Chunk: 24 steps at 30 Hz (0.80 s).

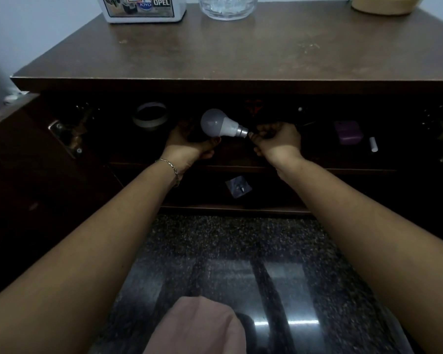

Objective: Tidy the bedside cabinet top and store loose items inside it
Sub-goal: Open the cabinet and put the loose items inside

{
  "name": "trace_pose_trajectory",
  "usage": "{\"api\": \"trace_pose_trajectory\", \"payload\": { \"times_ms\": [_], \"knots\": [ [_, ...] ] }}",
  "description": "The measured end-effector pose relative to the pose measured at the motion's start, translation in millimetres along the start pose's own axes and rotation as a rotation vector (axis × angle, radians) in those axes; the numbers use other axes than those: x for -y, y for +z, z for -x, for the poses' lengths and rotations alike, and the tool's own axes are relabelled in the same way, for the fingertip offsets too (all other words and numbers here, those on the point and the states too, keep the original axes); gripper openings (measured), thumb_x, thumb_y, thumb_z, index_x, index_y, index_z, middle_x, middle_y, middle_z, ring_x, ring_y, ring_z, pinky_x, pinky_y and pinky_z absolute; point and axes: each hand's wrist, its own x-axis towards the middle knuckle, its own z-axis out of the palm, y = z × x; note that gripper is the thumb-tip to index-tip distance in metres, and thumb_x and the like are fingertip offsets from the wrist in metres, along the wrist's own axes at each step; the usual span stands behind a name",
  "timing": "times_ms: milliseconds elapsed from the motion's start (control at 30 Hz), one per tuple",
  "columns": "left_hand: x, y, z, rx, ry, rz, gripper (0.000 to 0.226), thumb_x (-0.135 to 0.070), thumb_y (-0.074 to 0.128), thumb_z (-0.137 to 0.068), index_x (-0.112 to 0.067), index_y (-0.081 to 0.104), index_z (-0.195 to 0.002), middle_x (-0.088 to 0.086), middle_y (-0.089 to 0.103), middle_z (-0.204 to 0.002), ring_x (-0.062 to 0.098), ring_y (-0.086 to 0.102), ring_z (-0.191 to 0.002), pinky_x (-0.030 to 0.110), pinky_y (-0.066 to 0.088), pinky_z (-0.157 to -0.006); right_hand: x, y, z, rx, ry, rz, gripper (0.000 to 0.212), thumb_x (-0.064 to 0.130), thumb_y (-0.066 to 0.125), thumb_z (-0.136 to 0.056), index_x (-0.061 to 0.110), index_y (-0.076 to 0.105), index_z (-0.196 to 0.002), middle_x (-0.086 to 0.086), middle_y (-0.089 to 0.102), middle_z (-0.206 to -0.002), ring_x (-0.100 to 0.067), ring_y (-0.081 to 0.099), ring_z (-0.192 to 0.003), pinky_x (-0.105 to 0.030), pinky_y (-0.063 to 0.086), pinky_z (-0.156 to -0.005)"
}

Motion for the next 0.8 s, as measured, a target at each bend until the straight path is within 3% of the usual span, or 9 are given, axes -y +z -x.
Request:
{"api": "trace_pose_trajectory", "payload": {
  "times_ms": [100, 200, 300, 467, 667, 800],
  "knots": [
    [4, 0, 1, -0.073, 0.043, -0.115, 0.061, -0.003, 0.075, -0.076, -0.004, 0.046, -0.13, 0.02, 0.062, -0.122, 0.013, 0.064, -0.061, 0.018, 0.053, -0.049, -1, 0, 3, -0.024, -0.028, 0.059, 0.013, 0.025, 0.077, -0.073, 0.027, 0.068, -0.081, 0.002, 0.071, -0.086, -0.023, 0.07, -0.085, -0.041, 0.057, -0.083],
    [9, -4, 9, -0.193, 0.249, -0.393, 0.068, -0.021, 0.081, -0.067, -0.009, 0.05, -0.127, 0.01, 0.063, -0.123, 0.021, 0.064, -0.104, 0.023, 0.05, -0.086, -1, -1, 12, -0.071, -0.1, 0.112, 0.018, 0.021, 0.074, -0.077, 0.018, 0.069, -0.094, 0.005, 0.066, -0.088, -0.011, 0.063, -0.084, -0.023, 0.049, -0.078],
    [4, -2, 26, -0.28, 0.4, -0.625, 0.072, -0.027, 0.077, -0.071, -0.009, 0.045, -0.133, 0.012, 0.051, -0.135, 0.028, 0.053, -0.121, 0.026, 0.042, -0.096, 1, -7, 26, -0.119, -0.193, 0.108, 0.013, 0.02, 0.071, -0.079, 0.02, 0.065, -0.09, 0.005, 0.063, -0.088, -0.012, 0.06, -0.086, -0.025, 0.048, -0.079],
    [1, 4, 39, -0.354, 0.384, -0.738, 0.076, -0.034, 0.075, -0.072, -0.013, 0.04, -0.135, 0.014, 0.037, -0.142, 0.034, 0.052, -0.119, 0.036, 0.046, -0.093, 0, -29, 45, -0.138, -0.249, 0.155, 0.008, 0.024, 0.069, -0.079, 0.024, 0.065, -0.086, 0.003, 0.067, -0.089, -0.015, 0.063, -0.088, -0.03, 0.05, -0.081],
    [3, 5, 33, -0.345, 0.31, -0.684, 0.075, -0.032, 0.076, -0.071, -0.014, 0.04, -0.135, 0.018, 0.04, -0.141, 0.035, 0.053, -0.118, 0.037, 0.048, -0.093, 3, -47, 54, -0.125, -0.191, 0.217, 0.008, 0.023, 0.068, -0.082, 0.026, 0.064, -0.089, 0.009, 0.065, -0.087, -0.01, 0.063, -0.087, -0.02, 0.043, -0.075],
    [1, 4, 35, -0.332, 0.313, -0.671, 0.072, -0.027, 0.075, -0.073, -0.014, 0.041, -0.135, 0.018, 0.039, -0.141, 0.034, 0.052, -0.119, 0.035, 0.046, -0.094, 8, -46, 56, -0.052, -0.137, 0.255, 0.017, 0.022, 0.067, -0.084, 0.022, 0.067, -0.101, 0.009, 0.066, -0.093, -0.012, 0.063, -0.094, -0.024, 0.048, -0.081]
  ]
}}
